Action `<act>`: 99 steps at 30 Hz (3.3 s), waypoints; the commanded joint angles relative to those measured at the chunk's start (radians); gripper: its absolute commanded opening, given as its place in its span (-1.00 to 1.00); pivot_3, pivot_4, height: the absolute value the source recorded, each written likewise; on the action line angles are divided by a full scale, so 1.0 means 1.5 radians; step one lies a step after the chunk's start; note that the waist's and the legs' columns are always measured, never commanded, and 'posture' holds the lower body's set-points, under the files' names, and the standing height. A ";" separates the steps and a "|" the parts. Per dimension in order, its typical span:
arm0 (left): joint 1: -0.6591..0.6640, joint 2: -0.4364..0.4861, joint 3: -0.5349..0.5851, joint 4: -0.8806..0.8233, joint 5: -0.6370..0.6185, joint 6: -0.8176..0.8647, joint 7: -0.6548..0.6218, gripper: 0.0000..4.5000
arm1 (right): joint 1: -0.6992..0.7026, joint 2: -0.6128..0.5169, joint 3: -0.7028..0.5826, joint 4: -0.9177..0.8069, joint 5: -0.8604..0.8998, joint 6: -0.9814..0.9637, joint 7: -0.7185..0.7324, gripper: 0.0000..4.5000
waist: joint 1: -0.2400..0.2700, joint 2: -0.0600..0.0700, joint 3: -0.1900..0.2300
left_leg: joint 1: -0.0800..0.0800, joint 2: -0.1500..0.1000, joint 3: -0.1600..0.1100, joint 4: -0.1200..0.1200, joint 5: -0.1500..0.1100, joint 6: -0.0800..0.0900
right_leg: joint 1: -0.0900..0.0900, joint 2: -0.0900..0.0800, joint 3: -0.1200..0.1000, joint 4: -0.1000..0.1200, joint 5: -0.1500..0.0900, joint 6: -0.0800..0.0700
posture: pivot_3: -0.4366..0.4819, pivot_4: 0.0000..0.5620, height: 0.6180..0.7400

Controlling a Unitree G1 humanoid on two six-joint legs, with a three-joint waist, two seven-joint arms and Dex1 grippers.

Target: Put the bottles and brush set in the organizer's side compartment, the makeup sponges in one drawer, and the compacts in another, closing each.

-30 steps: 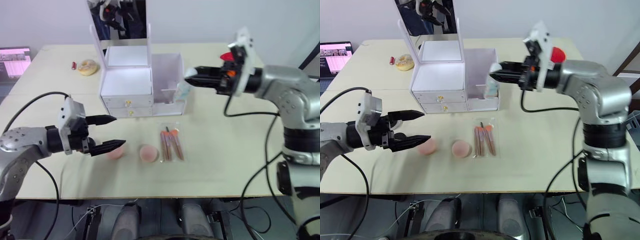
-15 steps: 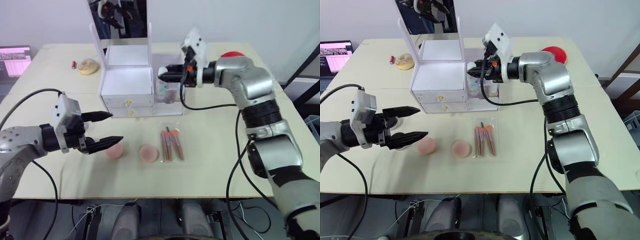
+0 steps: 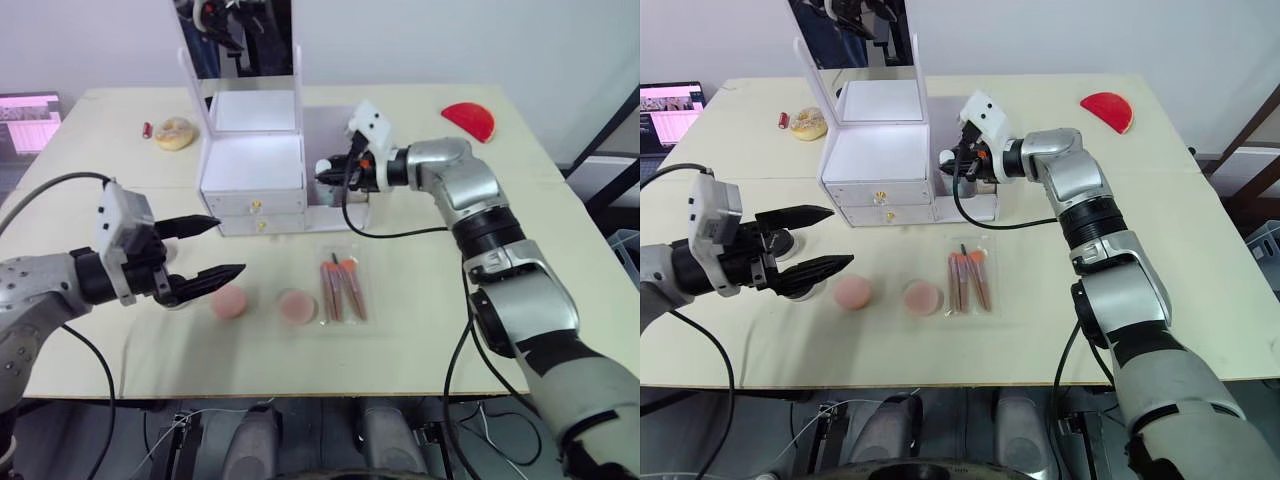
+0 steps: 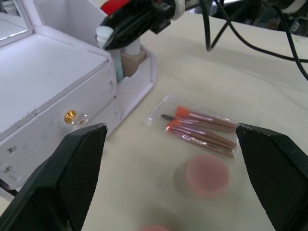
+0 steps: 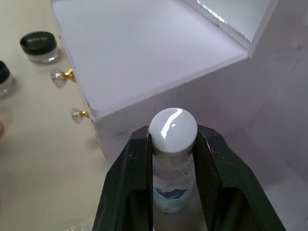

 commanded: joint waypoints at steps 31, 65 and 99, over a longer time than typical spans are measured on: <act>-0.016 0.029 0.046 -0.009 -0.027 0.014 0.005 1.00 | -0.038 -0.059 -0.071 -0.146 0.009 0.074 0.046 0.98 | 0.000 0.000 0.000 | 0.000 0.000 0.000 0.000 0.000 0.000 | 0.000 0.000 0.000 0.000 0.000 0.000 | -0.05 -0.47 0.99; 0.132 0.117 0.248 0.701 0.296 -0.347 -0.194 1.00 | 0.695 -0.425 -0.574 -0.399 0.284 0.096 0.183 0.98 | 0.001 0.000 0.000 | 0.002 0.000 0.002 0.000 -0.001 0.001 | 0.001 -0.001 0.000 0.000 -0.004 -0.002 | -0.05 -0.47 0.99; -0.284 -0.253 -0.451 0.254 0.302 -0.053 -0.050 -0.99 | 0.376 -0.224 -0.188 -0.597 0.462 0.675 -0.144 1.00 | 0.021 -0.002 -0.001 | 0.001 0.000 0.001 0.004 -0.001 0.001 | 0.003 0.000 0.000 -0.001 -0.001 -0.004 | -0.05 -0.47 0.99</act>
